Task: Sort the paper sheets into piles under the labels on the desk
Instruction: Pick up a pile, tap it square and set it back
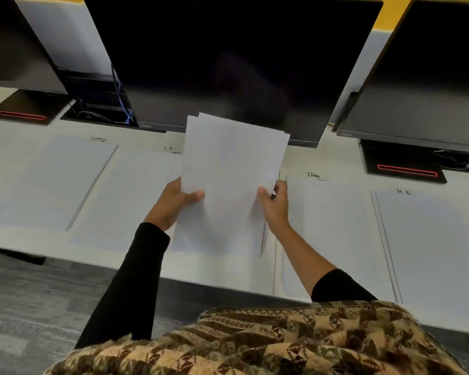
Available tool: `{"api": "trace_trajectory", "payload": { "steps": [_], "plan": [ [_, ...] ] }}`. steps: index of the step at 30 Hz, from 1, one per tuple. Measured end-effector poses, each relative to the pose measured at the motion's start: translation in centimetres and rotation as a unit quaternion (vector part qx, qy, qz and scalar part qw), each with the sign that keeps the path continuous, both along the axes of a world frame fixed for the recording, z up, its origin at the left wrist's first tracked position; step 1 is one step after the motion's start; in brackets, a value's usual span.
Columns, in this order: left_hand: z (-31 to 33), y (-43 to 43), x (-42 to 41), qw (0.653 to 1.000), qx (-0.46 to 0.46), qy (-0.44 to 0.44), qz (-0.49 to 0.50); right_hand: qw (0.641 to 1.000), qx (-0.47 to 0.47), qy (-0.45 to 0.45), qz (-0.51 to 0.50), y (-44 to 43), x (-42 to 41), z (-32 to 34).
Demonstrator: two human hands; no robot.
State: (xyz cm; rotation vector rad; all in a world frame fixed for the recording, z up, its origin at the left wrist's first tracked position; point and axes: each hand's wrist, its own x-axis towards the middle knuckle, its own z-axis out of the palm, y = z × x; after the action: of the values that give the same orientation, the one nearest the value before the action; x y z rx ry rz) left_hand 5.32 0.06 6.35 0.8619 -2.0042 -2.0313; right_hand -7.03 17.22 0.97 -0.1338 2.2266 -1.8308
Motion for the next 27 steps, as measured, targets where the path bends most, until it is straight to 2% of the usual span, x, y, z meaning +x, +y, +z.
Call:
{"api": "trace_trajectory", "payload": {
  "steps": [3,8,11,13,19,22,27],
  "plan": [
    [2.1,0.0,-0.7,0.997,0.01,0.074,0.019,0.996,-0.058,0.057,-0.034,-0.9,-0.8,4.6],
    [4.8,1.1,-2.3,0.975,0.022,0.188,0.117,0.964,-0.184,0.162,-0.1,-1.3,0.0,9.8],
    [4.5,1.4,-2.6,0.97,0.008,0.196,0.145,0.978,-0.155,0.127,-0.062,-0.9,0.4,8.5],
    [3.7,1.6,-2.7,0.974,-0.017,0.175,0.145,0.988,-0.114,0.094,-0.033,-0.4,0.5,6.9],
    [2.0,2.6,-3.4,0.977,-0.104,0.096,0.156,0.996,-0.042,0.074,-0.01,0.6,-0.1,4.4],
    [3.3,4.4,-4.3,0.962,-0.172,0.089,0.19,0.994,-0.045,0.091,-0.032,1.6,-1.0,5.1],
    [6.2,8.9,-7.8,0.946,-0.228,0.157,0.169,0.981,-0.054,0.132,-0.132,6.0,-4.4,7.1]
  ]
}}
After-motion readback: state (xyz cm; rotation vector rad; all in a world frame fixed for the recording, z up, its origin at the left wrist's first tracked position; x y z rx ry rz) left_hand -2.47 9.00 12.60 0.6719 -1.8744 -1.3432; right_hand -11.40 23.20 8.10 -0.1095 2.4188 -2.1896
